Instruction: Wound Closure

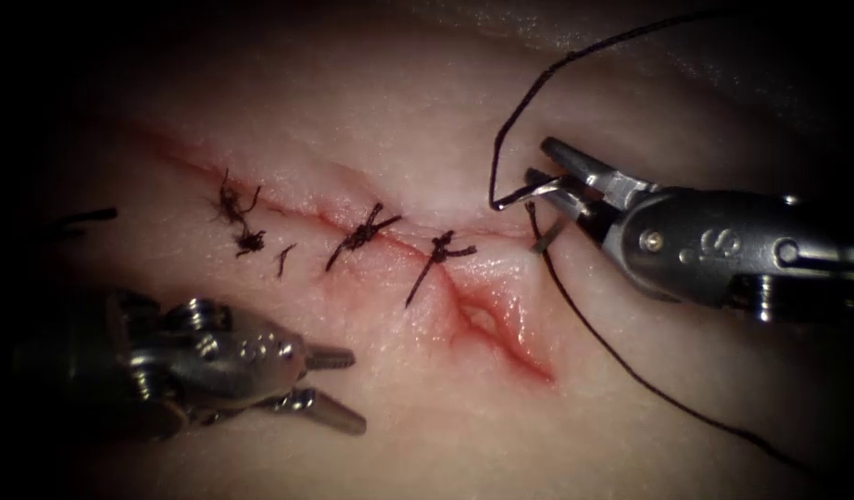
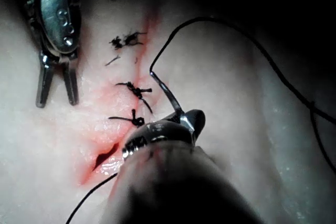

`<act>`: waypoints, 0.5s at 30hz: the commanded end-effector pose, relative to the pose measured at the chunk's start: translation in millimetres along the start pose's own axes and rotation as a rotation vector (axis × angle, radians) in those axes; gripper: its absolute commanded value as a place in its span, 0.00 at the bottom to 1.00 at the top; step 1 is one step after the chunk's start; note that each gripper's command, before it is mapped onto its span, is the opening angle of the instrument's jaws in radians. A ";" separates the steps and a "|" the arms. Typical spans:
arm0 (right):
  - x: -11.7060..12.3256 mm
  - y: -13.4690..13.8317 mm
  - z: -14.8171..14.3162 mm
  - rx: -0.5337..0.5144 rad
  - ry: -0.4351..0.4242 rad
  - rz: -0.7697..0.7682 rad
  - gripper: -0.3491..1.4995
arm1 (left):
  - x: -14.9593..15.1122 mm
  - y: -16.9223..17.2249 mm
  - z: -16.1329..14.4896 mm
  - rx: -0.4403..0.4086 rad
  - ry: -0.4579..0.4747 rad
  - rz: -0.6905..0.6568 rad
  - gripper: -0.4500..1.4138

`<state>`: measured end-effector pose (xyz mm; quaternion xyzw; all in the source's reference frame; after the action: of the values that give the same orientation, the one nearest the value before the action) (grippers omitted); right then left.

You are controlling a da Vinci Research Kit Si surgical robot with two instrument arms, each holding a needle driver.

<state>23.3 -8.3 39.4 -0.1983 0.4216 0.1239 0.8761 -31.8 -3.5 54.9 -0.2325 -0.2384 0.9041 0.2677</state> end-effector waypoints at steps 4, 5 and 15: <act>1.9 3.0 -2.1 -0.069 0.037 0.061 0.00 | 0.6 -0.1 0.6 0.013 0.017 0.026 0.50; 2.2 3.4 -2.6 -0.074 0.042 0.071 0.00 | 0.9 -0.2 0.4 0.017 0.028 0.029 0.50; 4.6 3.5 -4.4 -0.009 0.115 0.482 0.00 | 6.0 -1.1 -3.6 0.083 0.273 0.096 0.49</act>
<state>21.0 -6.7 32.0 -0.0988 0.5067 0.3270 0.7916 -33.4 2.7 50.0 -0.3628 -0.1449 0.8815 0.2652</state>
